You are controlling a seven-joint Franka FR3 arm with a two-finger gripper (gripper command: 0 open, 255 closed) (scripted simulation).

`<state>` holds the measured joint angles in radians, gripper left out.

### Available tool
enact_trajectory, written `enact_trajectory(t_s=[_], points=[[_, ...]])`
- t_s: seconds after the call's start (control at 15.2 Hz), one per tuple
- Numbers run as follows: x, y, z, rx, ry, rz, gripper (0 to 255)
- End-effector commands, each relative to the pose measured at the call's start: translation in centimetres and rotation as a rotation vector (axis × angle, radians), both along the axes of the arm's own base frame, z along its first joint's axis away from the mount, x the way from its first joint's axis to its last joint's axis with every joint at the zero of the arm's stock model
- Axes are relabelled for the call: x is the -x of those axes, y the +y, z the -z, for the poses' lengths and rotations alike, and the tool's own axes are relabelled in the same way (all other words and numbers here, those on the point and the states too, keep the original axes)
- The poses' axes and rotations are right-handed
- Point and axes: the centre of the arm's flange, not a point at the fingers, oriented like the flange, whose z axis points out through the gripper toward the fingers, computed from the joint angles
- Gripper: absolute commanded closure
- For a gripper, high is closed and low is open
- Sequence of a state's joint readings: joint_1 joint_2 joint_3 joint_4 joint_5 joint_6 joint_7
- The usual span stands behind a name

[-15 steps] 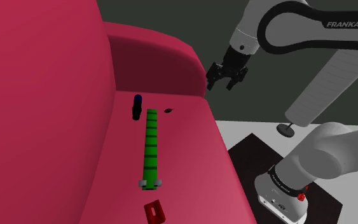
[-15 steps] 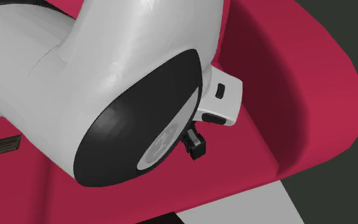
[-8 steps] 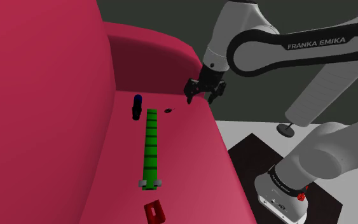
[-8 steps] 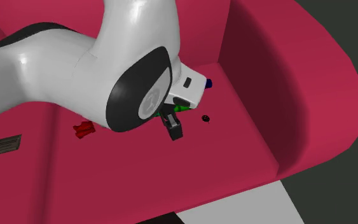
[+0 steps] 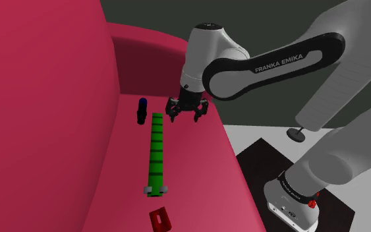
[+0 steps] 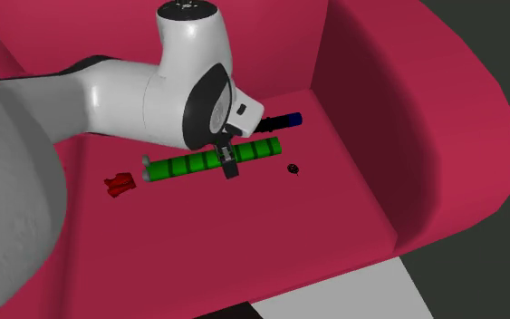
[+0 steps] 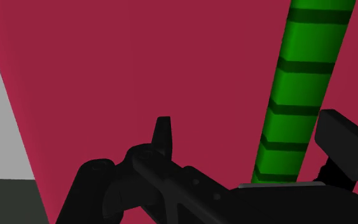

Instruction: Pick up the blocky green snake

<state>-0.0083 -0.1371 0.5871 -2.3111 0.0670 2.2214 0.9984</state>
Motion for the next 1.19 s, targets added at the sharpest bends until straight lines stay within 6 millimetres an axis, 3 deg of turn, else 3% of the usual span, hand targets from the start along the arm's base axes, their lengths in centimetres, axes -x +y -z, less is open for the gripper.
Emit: enact_trajectory(t_s=[0.0, 0.53, 1.12], points=[[-0.8, 2.2, 1.7, 0.002, 0.010, 0.021, 0], [-4.3, 9.6, 8.5, 0.016, 0.048, 0.093, 0], [-4.3, 9.6, 12.5, 0.016, 0.049, 0.093, 0]])
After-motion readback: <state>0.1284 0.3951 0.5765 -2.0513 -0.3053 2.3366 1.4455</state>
